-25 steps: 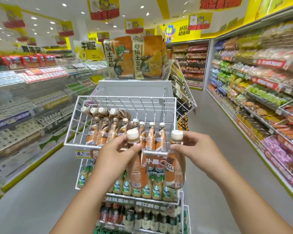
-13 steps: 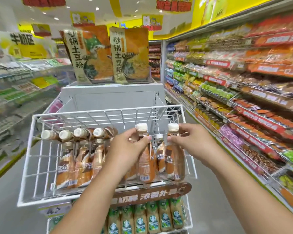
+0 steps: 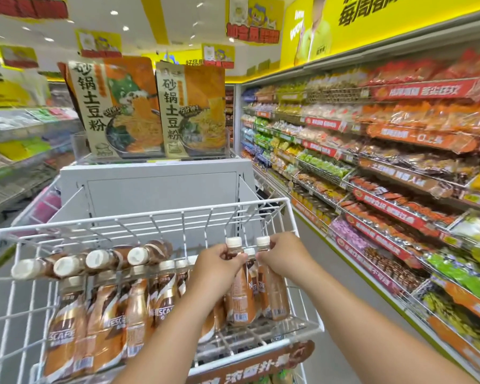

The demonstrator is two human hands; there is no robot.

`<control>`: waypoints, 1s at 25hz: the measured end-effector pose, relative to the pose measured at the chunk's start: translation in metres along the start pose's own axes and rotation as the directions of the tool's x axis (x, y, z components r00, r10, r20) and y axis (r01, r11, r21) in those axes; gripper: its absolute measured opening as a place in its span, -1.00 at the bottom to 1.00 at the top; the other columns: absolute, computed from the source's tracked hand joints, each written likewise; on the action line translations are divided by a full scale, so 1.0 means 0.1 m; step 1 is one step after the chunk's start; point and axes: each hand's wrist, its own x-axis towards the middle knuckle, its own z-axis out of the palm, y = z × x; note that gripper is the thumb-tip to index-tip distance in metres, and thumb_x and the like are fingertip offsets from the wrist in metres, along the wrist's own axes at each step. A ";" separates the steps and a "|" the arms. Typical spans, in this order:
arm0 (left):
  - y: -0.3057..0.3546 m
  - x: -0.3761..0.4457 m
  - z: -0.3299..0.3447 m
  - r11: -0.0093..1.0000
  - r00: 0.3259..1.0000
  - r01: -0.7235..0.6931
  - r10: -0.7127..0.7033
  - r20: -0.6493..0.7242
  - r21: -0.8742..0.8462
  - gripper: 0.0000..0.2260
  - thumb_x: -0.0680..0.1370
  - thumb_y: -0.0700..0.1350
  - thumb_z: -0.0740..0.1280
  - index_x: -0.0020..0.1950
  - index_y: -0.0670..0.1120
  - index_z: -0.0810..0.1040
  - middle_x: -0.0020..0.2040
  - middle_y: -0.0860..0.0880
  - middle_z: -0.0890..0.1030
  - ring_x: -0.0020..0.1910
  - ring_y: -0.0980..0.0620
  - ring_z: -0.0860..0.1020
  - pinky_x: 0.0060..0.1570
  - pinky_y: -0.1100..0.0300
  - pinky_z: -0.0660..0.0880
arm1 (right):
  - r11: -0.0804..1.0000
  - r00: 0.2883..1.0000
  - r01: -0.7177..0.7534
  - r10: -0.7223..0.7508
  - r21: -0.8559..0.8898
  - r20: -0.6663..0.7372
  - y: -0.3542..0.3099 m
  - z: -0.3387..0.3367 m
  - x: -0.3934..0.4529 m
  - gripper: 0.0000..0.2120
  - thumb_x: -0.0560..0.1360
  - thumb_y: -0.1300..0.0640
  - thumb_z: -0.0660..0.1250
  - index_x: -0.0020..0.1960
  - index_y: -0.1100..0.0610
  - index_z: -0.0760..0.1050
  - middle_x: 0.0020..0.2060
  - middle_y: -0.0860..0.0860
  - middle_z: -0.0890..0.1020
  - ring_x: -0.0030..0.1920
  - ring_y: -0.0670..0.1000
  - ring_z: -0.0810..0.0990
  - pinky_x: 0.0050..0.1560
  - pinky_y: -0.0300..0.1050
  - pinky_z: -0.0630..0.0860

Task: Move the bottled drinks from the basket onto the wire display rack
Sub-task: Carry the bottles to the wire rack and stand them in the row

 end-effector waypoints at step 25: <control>-0.32 0.40 0.42 0.994 0.991 0.106 -0.108 0.079 0.026 -0.28 0.45 0.20 0.54 0.51 -0.09 0.44 0.45 -0.09 0.53 0.36 -0.12 0.54 0.34 -0.02 0.48 | 0.966 0.990 -0.141 0.139 -0.218 -0.025 0.09 0.42 0.13 -0.71 0.61 0.25 0.32 0.32 0.20 0.46 0.18 0.16 0.61 0.10 0.17 0.64 -0.16 -0.09 0.47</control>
